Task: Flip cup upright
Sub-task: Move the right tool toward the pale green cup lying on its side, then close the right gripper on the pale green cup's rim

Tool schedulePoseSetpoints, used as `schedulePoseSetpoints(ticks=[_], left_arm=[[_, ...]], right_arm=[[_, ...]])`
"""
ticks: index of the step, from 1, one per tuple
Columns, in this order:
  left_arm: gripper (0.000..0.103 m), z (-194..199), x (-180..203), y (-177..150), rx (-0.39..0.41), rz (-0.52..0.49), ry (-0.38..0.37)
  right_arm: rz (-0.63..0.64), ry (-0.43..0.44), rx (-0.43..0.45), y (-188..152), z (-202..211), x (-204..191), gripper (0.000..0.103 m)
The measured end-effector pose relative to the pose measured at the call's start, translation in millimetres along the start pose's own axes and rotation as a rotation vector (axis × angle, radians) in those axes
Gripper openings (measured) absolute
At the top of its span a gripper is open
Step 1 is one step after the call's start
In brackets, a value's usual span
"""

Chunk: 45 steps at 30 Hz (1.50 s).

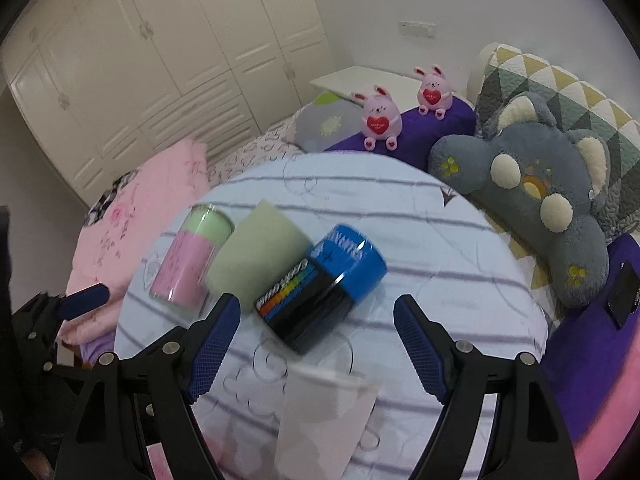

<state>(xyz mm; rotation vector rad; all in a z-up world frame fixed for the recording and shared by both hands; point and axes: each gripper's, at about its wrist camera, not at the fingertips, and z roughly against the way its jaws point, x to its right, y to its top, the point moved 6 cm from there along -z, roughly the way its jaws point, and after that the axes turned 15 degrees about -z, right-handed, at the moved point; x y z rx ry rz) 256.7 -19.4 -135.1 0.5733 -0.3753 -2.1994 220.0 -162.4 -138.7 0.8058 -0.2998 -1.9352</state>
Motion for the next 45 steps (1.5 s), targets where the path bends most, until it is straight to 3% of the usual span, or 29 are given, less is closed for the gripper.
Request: schedulePoseSetpoints(ticks=[5,12,15,21,28,30,31,32,39,45], left_arm=[[0.103,-22,-3,27,-0.039,-0.064,-0.012],[0.103,-60,0,55,-0.114,-0.154,-0.137],[0.103,-76,1,64,-0.152,-0.188,-0.147],[0.099,-102,12,68,-0.245,-0.266,-0.169],[0.097,-118,22,69,-0.269,-0.282,-0.228],[0.094,-123,24,67,-0.277,-0.277,-0.241],[0.085,-125,26,64,-0.284,-0.272,-0.254],[0.081,-125,27,62,-0.286,-0.261,-0.272],[0.081,-107,23,63,-0.253,-0.25,-0.235],[0.081,-69,9,65,-0.212,-0.214,-0.198]], right_arm=[[-0.01,-0.002,0.007,16,-14,1,0.081],[-0.046,-0.004,0.014,32,-31,11,0.081],[-0.056,-0.009,0.018,36,-37,15,0.081],[-0.068,-0.013,0.002,36,-48,21,0.081],[-0.073,-0.01,-0.01,37,-55,23,0.081],[-0.07,-0.012,-0.01,37,-55,23,0.081],[-0.067,-0.011,-0.01,37,-55,22,0.081],[-0.066,-0.011,-0.01,37,-55,23,0.081],[-0.062,-0.009,-0.003,36,-48,22,0.081],[-0.04,0.024,0.018,37,-29,8,0.081]])
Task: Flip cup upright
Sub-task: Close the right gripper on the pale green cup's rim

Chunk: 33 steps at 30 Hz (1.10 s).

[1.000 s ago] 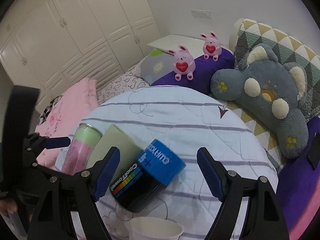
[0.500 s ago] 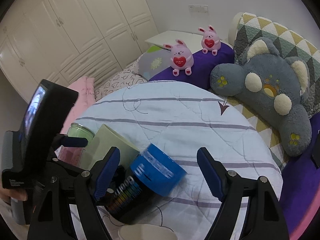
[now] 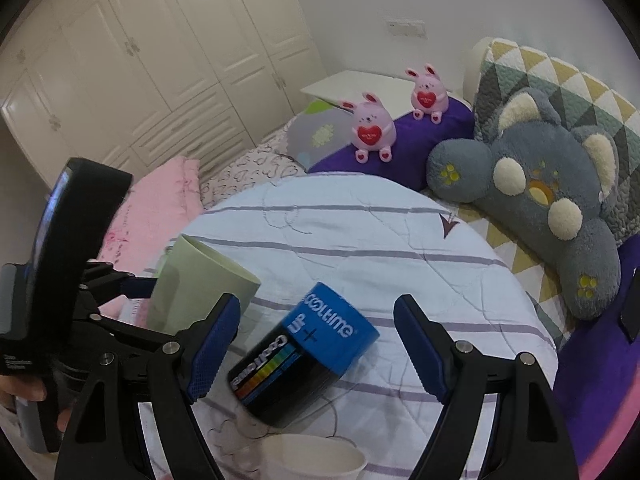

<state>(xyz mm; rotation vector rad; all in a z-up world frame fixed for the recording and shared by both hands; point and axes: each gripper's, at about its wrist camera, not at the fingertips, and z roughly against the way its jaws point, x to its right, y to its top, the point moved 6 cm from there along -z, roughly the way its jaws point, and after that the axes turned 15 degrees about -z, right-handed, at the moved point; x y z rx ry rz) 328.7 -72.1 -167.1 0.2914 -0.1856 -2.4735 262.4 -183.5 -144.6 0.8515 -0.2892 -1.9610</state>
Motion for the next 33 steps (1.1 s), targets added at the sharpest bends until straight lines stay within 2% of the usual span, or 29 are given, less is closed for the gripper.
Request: schedulePoseSetpoints(ticks=[7,15,21,29,33], left_arm=[[0.081,32,3,-32,0.013,0.065,0.034],[0.081,31,3,-88,-0.006,0.289,0.03],[0.081,14,20,-113,0.02,0.493,-0.081],[0.081,-10,33,-108,0.042,0.648,-0.158],[0.081,-18,35,-111,0.036,0.704,-0.173]], right_arm=[[0.059,0.042,0.02,-10,31,-19,0.081],[0.136,0.057,-0.029,-40,39,-37,0.081],[0.154,0.048,-0.045,-52,43,-35,0.081],[0.151,0.007,-0.035,-54,42,-27,0.081],[0.159,-0.009,-0.044,-54,38,-25,0.081]])
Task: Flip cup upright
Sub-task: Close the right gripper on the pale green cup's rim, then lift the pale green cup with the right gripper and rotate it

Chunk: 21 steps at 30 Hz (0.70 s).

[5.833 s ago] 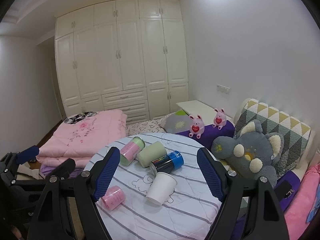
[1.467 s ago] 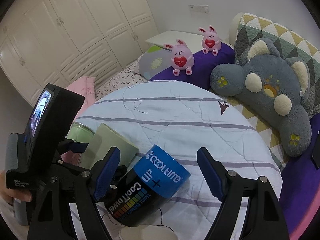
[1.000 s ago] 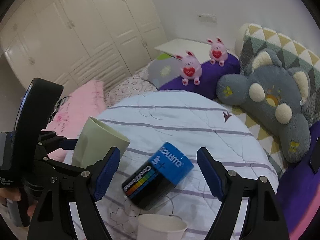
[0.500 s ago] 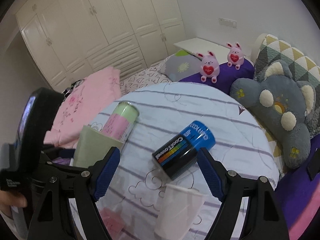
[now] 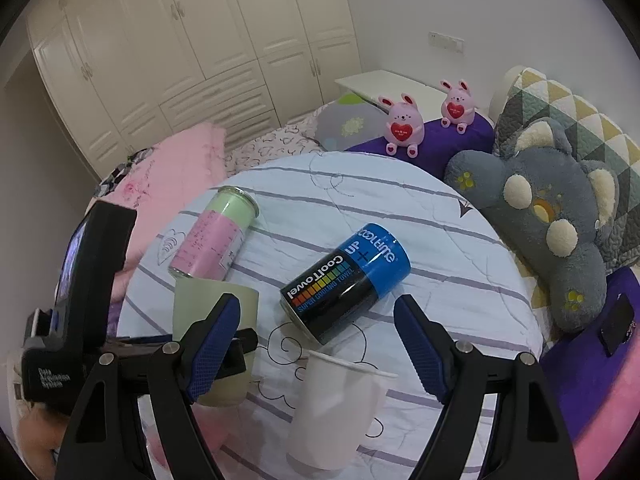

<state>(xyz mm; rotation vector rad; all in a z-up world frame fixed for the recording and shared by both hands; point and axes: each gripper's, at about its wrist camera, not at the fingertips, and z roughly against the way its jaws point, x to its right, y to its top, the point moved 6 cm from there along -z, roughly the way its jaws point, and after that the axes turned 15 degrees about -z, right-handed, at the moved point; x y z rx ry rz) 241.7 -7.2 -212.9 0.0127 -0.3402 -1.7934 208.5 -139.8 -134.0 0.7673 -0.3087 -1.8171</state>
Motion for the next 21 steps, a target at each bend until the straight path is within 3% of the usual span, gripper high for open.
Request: schedulePoseSetpoints(ticks=[9,18,21], left_arm=[[0.082,-6,-14,-8,0.003,0.044,0.034],[0.101,36,-17,-15,0.146,0.017,0.018],[0.103,57,-16,-23,0.214,-0.014,0.067]], right_arm=[[0.009,-0.008,-0.035,-4,-13,1,0.081],[0.005,0.023,-0.005,-1,9,-6,0.081],[0.017,0.05,0.004,-3,22,-14,0.081]])
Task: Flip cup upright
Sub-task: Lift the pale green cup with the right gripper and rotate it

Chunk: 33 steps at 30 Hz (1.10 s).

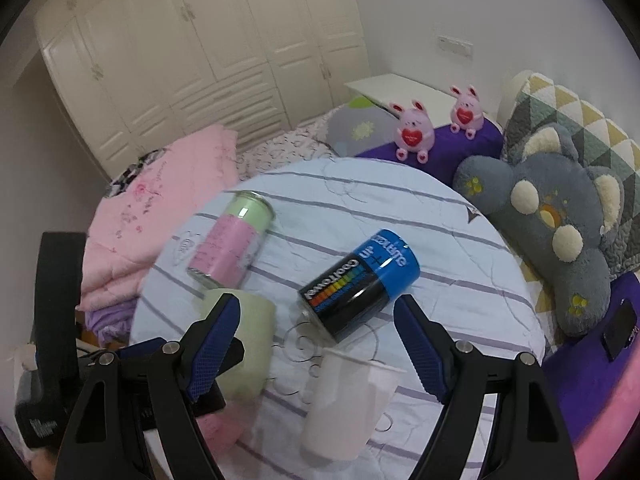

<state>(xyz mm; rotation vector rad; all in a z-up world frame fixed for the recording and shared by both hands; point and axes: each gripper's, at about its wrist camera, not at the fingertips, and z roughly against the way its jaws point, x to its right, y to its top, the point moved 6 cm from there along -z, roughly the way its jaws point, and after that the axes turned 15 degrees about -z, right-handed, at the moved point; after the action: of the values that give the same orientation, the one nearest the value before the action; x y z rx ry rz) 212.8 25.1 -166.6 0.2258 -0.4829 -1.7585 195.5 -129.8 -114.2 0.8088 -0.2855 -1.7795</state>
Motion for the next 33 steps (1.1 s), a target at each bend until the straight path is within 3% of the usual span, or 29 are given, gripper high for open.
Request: schedulePoseSetpoints(ticks=[4,8,15,21,33], left_arm=[[0.103,35,-7,-11,0.098,-0.057,0.123],[0.103,67,-18,-24,0.2,-0.066,0.184],[0.103,105,-33,-44,0.312,-0.049,0.262],[0.103,107,-30,-53,0.326,-0.088,0.274],[0.103,87,-40,-56,0.278,-0.075,0.233]], right_arm=[[0.023,0.036,-0.013,-9,11,-14,0.081],[0.058,0.071,-0.01,-20,24,-30,0.081],[0.104,0.1,0.009,-35,38,-49,0.081],[0.089,0.107,-0.042,-45,31,-54,0.081],[0.064,0.075,-0.146,-52,-6,-58,0.081]])
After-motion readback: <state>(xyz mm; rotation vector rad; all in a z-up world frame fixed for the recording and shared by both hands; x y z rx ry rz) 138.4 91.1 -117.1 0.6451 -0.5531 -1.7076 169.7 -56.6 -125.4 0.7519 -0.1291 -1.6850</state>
